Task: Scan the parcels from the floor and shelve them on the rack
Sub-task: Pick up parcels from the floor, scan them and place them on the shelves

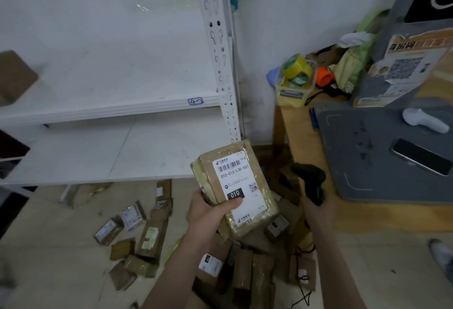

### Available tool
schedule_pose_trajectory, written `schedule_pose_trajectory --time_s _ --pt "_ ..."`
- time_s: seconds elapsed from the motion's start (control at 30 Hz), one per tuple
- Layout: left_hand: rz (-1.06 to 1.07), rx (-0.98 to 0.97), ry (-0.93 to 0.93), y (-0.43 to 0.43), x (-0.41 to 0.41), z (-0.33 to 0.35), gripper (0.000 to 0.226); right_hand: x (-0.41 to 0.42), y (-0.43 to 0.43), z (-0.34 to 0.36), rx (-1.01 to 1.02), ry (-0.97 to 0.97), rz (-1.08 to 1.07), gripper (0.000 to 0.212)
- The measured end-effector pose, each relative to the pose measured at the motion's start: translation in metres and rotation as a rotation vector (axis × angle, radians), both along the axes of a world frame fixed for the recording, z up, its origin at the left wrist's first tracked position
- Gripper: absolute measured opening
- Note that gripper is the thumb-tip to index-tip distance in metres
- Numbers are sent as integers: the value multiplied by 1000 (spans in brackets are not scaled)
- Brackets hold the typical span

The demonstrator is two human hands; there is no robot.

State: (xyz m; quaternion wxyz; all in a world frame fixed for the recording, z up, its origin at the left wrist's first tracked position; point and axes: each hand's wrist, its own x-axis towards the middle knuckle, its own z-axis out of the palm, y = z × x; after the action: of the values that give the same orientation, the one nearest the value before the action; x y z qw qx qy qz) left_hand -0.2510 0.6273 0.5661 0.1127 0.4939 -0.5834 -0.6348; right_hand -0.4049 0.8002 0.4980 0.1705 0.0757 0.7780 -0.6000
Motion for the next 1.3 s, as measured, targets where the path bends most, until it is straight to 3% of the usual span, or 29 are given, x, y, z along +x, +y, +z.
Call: schedule_pose_trajectory --time_s 0.1,0.17,0.33,0.53,0.77,0.93,1.3 --pt "21 -20 -29 -4 6 -4 113 29 -13 33 -163 38 92 32" --pt "36 -22 -32 -5 12 -7 119 49 -19 50 -214 61 202 34" --pt "39 -103 -55 -1 24 -14 117 87 -24 69 -244 141 444 29" --pt "41 -168 -28 15 39 -1 106 120 -27 79 -207 203 574 20" --pt "32 -193 57 24 60 4 87 141 -22 83 -220 197 580 23" --pt "49 -190 76 30 69 5 93 147 -16 84 -202 181 583 10" --pt "69 -187 116 40 78 3 90 155 -5 87 -200 171 567 14"
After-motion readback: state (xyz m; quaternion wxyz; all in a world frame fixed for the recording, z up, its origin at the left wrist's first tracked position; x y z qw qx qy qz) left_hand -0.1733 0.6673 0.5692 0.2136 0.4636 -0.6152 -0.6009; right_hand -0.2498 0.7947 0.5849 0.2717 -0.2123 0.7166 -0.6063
